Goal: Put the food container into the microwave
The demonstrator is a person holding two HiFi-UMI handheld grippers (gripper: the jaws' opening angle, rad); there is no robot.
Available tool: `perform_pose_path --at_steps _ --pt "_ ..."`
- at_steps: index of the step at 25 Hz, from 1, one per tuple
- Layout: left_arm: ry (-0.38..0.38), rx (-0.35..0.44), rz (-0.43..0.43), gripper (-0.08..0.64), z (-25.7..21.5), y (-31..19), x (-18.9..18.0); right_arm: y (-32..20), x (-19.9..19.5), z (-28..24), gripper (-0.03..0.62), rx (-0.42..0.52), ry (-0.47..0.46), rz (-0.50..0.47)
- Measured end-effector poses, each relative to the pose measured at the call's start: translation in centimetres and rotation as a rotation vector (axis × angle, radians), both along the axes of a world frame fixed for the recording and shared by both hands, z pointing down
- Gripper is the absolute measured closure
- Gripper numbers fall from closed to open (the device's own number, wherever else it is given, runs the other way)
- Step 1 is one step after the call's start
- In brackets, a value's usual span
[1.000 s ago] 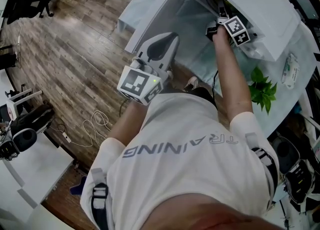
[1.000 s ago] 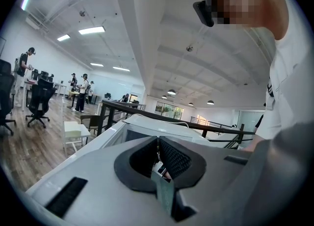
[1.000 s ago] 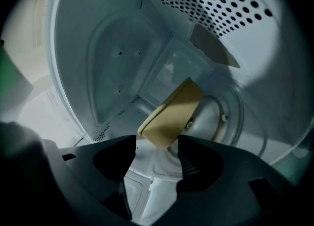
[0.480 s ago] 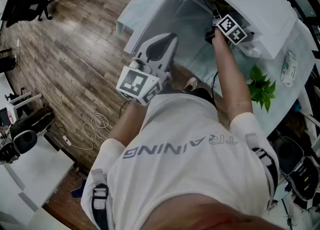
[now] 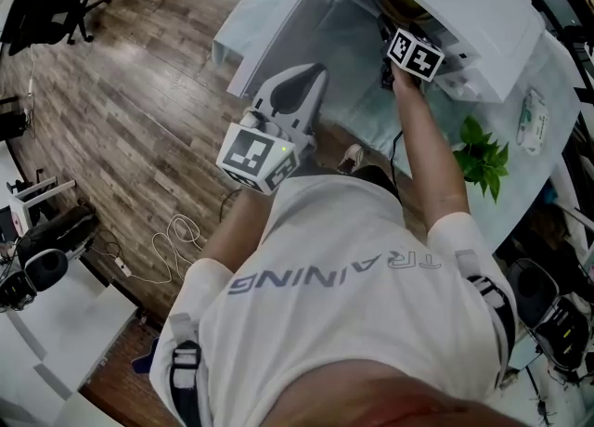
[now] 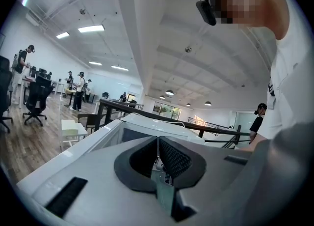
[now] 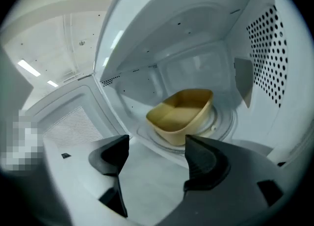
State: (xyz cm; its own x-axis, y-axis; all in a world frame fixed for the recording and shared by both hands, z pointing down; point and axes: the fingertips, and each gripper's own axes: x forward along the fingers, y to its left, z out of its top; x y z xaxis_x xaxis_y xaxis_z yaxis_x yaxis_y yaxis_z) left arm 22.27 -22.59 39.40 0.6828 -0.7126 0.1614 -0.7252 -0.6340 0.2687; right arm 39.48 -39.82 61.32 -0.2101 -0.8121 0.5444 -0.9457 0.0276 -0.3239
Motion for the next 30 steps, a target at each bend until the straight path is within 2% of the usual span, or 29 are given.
perform_pose_path --at_steps 3,8,13,15,23,27,30 --pt "0.011 0.005 -0.002 0.518 -0.1 0.0 0.0 1.2 -1.0 -1.3 0.248 0.032 -0.015 -0.053" --pt "0.023 0.02 -0.015 0.518 -0.3 0.7 0.1 4.1 -2.3 -5.1 0.401 0.144 -0.043 -0.148" --pt "0.041 0.055 -0.025 0.518 -1.0 1.2 0.6 7.9 -2.5 -9.8 0.524 0.251 0.016 -0.235" --pt "0.047 0.063 -0.029 0.518 -1.2 1.7 0.8 10.0 -2.4 -11.6 0.549 0.293 0.048 -0.267" --pt "0.061 0.102 -0.047 0.518 -2.5 3.2 1.6 16.7 0.3 -19.2 0.568 0.426 0.099 -0.338" --pt "0.065 0.135 -0.045 0.518 -3.4 3.8 2.4 18.8 2.0 -22.6 0.569 0.504 0.162 -0.355" --pt "0.069 0.146 -0.038 0.518 -3.8 4.6 2.9 20.3 2.6 -24.4 0.569 0.534 0.165 -0.359"
